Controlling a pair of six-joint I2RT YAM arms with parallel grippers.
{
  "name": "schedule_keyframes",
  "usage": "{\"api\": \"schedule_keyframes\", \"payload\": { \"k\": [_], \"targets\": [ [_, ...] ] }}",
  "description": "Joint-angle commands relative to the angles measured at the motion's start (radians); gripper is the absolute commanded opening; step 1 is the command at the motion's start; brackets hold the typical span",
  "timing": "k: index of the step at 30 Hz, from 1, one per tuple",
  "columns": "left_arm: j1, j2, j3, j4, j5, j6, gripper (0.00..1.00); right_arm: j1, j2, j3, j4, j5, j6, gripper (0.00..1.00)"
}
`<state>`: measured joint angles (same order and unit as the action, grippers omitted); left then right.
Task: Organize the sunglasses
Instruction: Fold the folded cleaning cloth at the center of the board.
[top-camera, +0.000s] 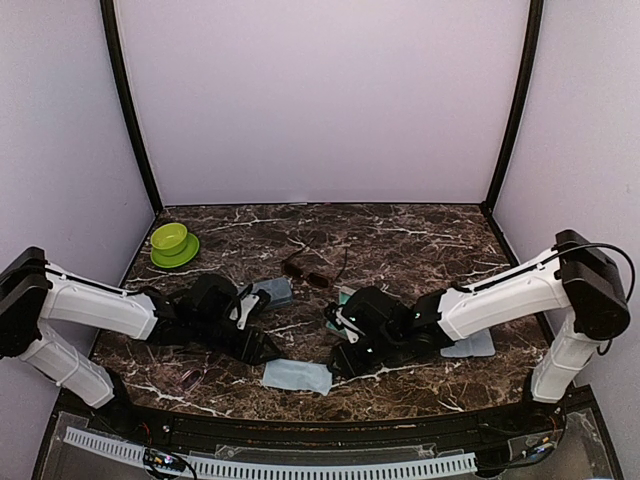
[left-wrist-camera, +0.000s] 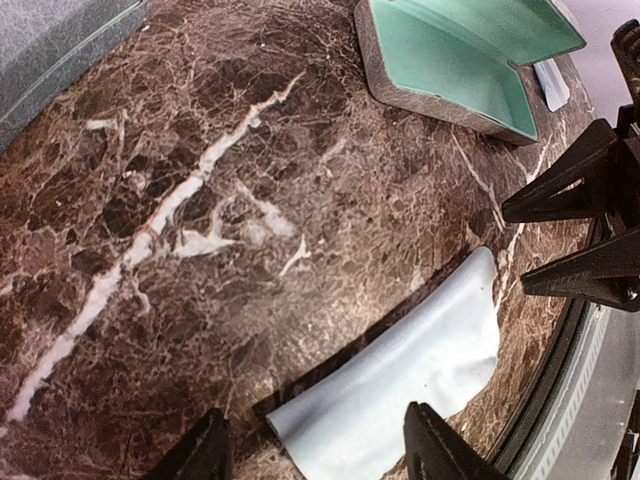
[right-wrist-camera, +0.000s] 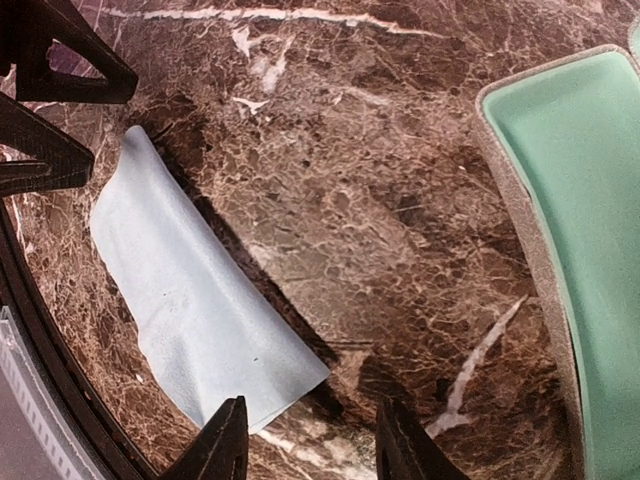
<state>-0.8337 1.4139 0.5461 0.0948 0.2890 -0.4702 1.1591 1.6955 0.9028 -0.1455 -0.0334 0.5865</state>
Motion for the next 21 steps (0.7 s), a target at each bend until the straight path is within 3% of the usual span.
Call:
{"api": "schedule_keyframes", "payload": {
  "k": [1,21],
  "targets": [
    [0.012,0.018,0.008,0.013,0.038,0.032,0.61,-0.006,0.029,0.013,0.050,-0.034,0.013,0.43],
    [0.030,0.105,0.021,0.035,0.074,0.060,0.46,-0.017,0.082,0.015,0.097,-0.072,0.027,0.33]
  ]
}}
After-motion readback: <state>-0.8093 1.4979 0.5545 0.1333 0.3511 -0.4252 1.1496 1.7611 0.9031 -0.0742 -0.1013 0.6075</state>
